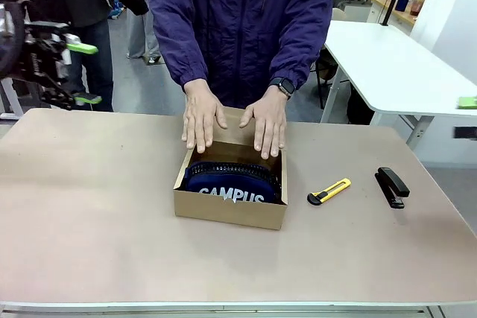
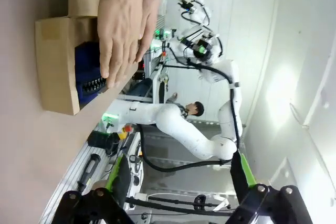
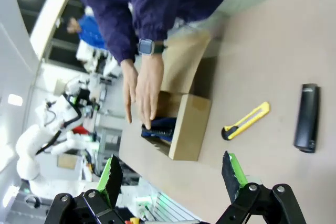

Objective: Pack the item into the box.
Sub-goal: Close the Mailer Box.

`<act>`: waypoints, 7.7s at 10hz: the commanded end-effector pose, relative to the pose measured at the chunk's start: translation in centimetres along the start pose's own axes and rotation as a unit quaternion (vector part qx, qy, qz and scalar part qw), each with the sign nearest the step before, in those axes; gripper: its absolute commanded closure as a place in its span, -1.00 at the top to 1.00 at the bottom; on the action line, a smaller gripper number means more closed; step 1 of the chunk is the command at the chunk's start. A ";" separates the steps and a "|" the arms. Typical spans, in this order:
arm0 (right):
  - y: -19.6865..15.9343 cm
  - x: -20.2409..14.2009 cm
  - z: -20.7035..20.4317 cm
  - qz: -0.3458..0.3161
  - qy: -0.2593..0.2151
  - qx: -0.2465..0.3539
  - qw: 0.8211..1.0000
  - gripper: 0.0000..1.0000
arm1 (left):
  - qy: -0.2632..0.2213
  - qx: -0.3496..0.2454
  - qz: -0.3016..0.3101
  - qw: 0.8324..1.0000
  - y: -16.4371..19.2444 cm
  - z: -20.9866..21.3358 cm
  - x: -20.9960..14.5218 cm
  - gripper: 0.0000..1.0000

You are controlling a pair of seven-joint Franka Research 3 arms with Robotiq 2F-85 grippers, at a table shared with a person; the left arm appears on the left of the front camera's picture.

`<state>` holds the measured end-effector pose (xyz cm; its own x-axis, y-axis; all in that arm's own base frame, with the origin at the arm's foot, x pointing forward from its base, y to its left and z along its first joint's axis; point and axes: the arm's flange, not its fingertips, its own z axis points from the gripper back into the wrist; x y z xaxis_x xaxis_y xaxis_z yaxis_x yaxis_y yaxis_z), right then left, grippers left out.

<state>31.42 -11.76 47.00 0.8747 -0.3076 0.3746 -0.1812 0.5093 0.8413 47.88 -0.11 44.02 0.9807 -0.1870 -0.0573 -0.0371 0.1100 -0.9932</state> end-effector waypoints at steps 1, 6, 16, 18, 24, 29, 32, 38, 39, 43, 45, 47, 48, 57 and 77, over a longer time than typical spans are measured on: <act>0.6 -6.7 -7.0 0.002 0.009 0.000 1.000 1.00 | -0.006 0.030 0.011 0.999 0.6 -1.7 -0.1 1.00; -2.7 -6.9 -15.6 -0.018 0.018 0.027 0.999 1.00 | -0.017 0.066 0.019 0.997 5.2 -7.2 3.5 1.00; -7.2 -1.4 -22.5 -0.110 0.025 0.048 0.992 1.00 | -0.012 0.070 -0.011 0.997 9.0 -8.9 7.3 1.00; -7.6 0.0 -26.1 -0.118 0.028 0.047 0.991 1.00 | -0.007 0.048 -0.015 0.999 10.0 -10.9 10.0 1.00; -8.4 3.6 -35.5 -0.105 0.047 0.049 0.992 1.00 | -0.001 0.074 -0.017 0.997 12.9 -16.0 16.9 1.00; -9.2 3.9 -38.7 -0.129 0.088 0.123 0.980 1.00 | 0.027 0.018 -0.066 0.997 14.1 -18.8 18.7 1.00; -9.3 3.5 -38.8 -0.133 0.091 0.153 0.975 0.62 | 0.029 0.003 -0.071 0.997 14.6 -18.9 19.2 0.61; -9.4 3.5 -38.6 -0.099 0.061 0.152 0.982 -0.10 | 0.052 -0.006 -0.104 0.993 14.4 -18.8 19.1 0.12; -9.2 3.6 -38.6 -0.092 0.064 0.153 0.982 -0.10 | 0.052 -0.004 -0.103 0.993 14.4 -18.8 19.0 0.12; -8.2 3.8 -38.1 -0.058 0.049 0.163 0.984 -0.10 | 0.041 -0.001 -0.135 0.990 13.2 -18.5 18.2 0.12; -6.4 4.4 -36.6 -0.019 0.036 0.171 0.984 -0.10 | 0.022 0.018 -0.198 0.980 10.8 -18.6 16.9 0.12; -4.3 4.3 -35.2 0.019 0.025 0.177 0.984 -0.10 | 0.021 0.031 -0.260 0.965 8.1 -19.1 14.8 0.12; -3.4 4.0 -34.6 0.036 0.019 0.184 0.982 -0.10 | 0.018 0.039 -0.288 0.957 7.1 -19.3 13.7 0.12; -0.1 -1.8 -32.4 0.301 -0.043 0.223 0.926 -0.10 | 0.008 0.052 -0.466 0.883 5.9 -19.1 7.6 0.12; -3.8 -3.1 -26.6 0.295 -0.039 0.213 0.930 1.00 | -0.014 0.116 -0.484 0.867 5.7 -13.4 0.9 1.00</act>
<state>42.00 9.62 31.61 0.5133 -0.1140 0.8506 -0.8091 0.2661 0.5240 46.99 -14.19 36.46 0.5309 -0.2935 0.7950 0.8408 0.0654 -0.5373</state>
